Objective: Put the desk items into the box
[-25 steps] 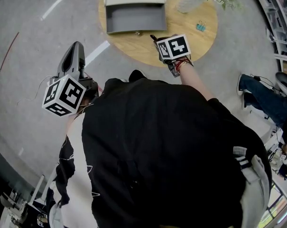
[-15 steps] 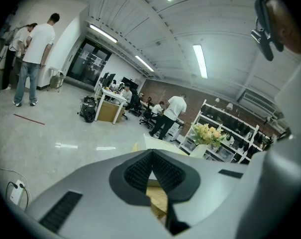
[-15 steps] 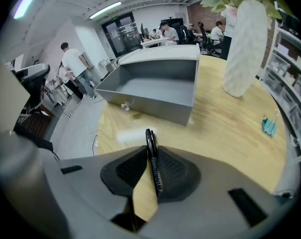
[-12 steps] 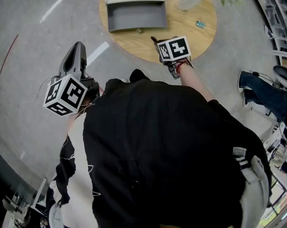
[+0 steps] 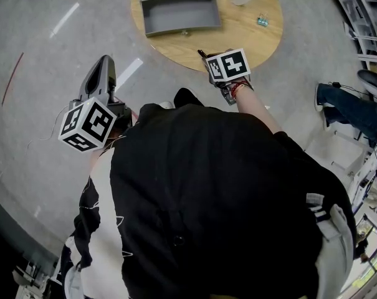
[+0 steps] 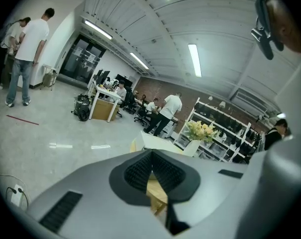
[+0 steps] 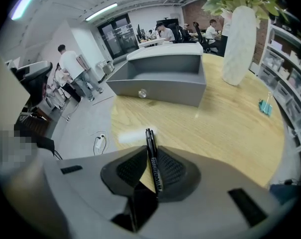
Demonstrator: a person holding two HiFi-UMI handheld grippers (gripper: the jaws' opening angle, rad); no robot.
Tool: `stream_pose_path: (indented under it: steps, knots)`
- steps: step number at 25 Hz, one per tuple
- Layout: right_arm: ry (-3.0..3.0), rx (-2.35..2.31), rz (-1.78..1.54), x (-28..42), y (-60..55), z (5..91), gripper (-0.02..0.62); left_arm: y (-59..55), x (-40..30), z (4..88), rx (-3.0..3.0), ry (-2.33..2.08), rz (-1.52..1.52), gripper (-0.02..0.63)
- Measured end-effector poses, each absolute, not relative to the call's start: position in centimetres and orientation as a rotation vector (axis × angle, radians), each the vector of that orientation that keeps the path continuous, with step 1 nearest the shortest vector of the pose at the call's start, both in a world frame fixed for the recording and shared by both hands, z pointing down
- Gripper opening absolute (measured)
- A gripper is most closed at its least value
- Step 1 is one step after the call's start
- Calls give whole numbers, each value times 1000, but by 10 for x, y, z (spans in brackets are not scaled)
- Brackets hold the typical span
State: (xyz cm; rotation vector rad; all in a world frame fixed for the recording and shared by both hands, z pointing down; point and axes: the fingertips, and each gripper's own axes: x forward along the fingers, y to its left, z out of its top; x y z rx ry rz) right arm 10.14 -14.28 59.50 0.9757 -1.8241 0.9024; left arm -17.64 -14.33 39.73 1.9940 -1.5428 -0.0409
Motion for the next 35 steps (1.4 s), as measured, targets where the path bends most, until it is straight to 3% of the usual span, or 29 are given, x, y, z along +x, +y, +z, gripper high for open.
stream_pose_path:
  steps: [14, 35]
  knots:
    - [-1893, 1149, 845, 70, -115, 567, 60, -115, -202, 387, 2066, -1478, -51, 11]
    - [-2195, 1293, 556, 29, -156, 433, 52, -128, -183, 359, 2197, -1398, -126, 11]
